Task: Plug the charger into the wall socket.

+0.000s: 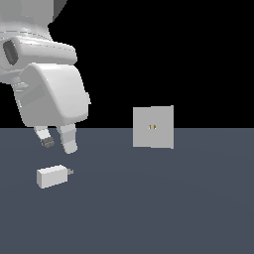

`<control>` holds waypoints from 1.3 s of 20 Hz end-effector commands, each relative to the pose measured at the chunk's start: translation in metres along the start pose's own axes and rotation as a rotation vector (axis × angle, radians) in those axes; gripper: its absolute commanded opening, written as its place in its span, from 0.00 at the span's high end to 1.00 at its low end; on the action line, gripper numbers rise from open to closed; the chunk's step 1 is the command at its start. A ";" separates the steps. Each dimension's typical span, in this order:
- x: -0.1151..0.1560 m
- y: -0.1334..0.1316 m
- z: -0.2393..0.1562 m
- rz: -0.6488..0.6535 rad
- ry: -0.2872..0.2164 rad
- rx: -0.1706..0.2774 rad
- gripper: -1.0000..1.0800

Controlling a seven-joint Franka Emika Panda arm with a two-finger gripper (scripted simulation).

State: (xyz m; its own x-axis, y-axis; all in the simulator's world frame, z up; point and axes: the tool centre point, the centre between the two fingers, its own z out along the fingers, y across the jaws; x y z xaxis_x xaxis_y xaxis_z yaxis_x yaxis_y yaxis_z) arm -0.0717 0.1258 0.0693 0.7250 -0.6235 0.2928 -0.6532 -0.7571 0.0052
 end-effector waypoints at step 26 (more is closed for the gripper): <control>-0.021 -0.007 0.050 0.040 0.012 -0.007 0.04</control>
State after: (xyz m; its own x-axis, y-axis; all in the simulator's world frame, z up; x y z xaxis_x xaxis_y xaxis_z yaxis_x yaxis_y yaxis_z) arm -0.0720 0.1345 0.0196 0.6955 -0.6508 0.3045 -0.6834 -0.7300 0.0009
